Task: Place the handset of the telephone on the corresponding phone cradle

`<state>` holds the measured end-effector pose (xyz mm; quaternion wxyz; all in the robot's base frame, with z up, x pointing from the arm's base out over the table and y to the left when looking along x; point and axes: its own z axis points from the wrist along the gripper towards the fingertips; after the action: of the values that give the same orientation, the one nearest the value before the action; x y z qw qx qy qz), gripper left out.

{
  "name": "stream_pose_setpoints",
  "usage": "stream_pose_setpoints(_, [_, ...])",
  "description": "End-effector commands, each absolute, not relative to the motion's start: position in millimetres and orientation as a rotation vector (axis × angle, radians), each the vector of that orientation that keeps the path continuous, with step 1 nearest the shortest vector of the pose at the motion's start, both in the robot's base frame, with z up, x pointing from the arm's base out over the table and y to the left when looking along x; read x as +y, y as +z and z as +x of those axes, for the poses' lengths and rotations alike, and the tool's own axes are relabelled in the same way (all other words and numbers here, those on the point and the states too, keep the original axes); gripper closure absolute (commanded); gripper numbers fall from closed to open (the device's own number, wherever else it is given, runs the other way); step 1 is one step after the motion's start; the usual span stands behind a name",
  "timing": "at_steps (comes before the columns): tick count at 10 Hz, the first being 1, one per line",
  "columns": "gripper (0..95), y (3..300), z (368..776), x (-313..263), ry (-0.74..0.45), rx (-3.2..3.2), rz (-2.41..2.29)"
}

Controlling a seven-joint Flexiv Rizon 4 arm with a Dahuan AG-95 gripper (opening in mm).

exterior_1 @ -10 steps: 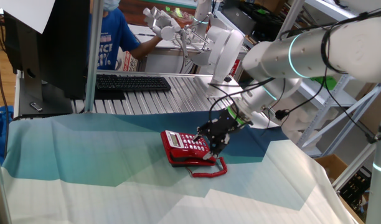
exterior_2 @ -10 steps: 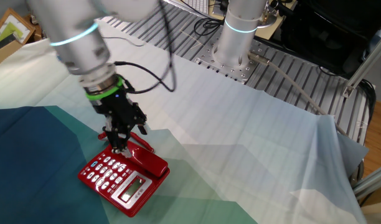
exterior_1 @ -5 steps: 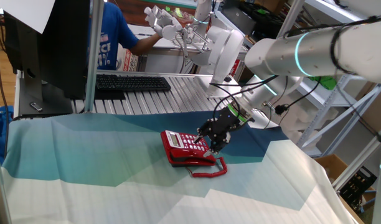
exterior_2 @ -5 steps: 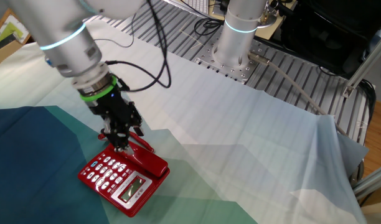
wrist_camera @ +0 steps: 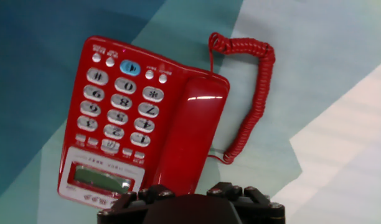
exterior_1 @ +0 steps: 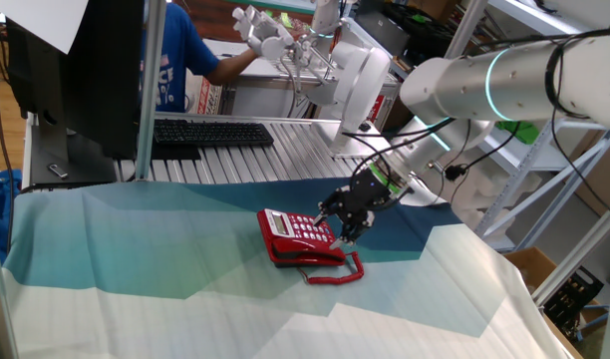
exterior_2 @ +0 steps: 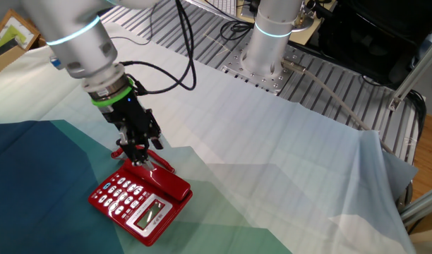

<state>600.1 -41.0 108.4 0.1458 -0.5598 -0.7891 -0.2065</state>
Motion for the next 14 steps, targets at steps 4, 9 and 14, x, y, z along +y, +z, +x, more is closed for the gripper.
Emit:
stream_pose_setpoints(4, [76.0,156,558,-58,-0.483,-2.425,-1.263])
stream_pose_setpoints(9, [95.0,188,531,-44,-0.225,-2.563,-1.025])
stream_pose_setpoints(14, [95.0,193,499,-19,-0.22,-2.559,-0.977])
